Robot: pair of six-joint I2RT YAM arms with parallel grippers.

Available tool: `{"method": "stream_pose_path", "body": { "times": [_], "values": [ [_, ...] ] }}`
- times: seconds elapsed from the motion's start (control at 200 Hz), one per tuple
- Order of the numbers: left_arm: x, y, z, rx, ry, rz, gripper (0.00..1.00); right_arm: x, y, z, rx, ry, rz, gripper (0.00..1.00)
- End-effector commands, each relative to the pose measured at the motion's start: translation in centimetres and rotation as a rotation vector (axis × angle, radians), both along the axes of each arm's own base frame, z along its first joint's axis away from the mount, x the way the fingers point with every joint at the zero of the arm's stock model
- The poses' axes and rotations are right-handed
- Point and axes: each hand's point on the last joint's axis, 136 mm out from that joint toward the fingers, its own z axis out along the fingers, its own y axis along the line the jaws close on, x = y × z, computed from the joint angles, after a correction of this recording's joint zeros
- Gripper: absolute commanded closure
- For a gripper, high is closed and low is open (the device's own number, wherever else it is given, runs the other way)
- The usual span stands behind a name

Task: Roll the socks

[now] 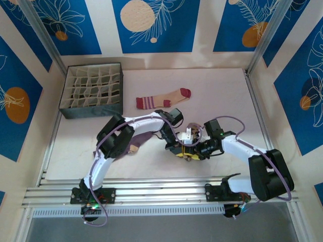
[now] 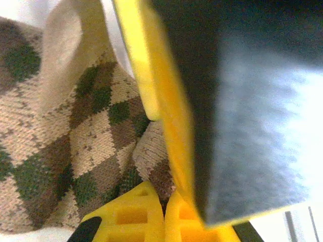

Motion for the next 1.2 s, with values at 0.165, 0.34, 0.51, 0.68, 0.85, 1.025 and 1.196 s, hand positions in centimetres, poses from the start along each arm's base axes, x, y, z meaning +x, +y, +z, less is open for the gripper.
{"method": "stream_pose_path", "body": {
  "times": [0.165, 0.34, 0.51, 0.68, 0.85, 1.025, 1.196],
  "values": [
    [0.3, 0.5, -0.9, 0.063, 0.186, 0.12, 1.0, -1.2, -0.4, -2.0, -0.112, 0.07, 0.025, 0.75],
    [1.1, 1.1, -0.9, -0.006, 0.019, 0.116, 0.92, -0.9, -0.9, -2.9, -0.186, 0.15, 0.044, 0.97],
    [1.8, 1.7, 0.5, -0.196, -0.231, 0.122, 0.81, -0.3, -0.4, -2.1, -0.111, 0.21, 0.079, 1.0],
    [2.3, 3.0, 1.9, -0.403, -0.504, 0.173, 0.69, 0.0, 0.7, -1.8, -0.03, 0.286, 0.151, 1.0],
    [2.5, 4.4, 2.6, -0.45, -0.702, 0.192, 0.65, 0.2, 1.0, -2.1, -0.018, 0.322, 0.175, 1.0],
    [2.5, 4.8, 3.2, -0.453, -0.86, 0.189, 0.61, 0.2, 1.0, -2.2, -0.016, 0.332, 0.18, 1.0],
    [1.5, 4.1, 3.3, -0.46, -0.924, 0.126, 0.61, 0.1, 1.0, -2.3, -0.018, 0.344, 0.184, 1.0]
  ]
}}
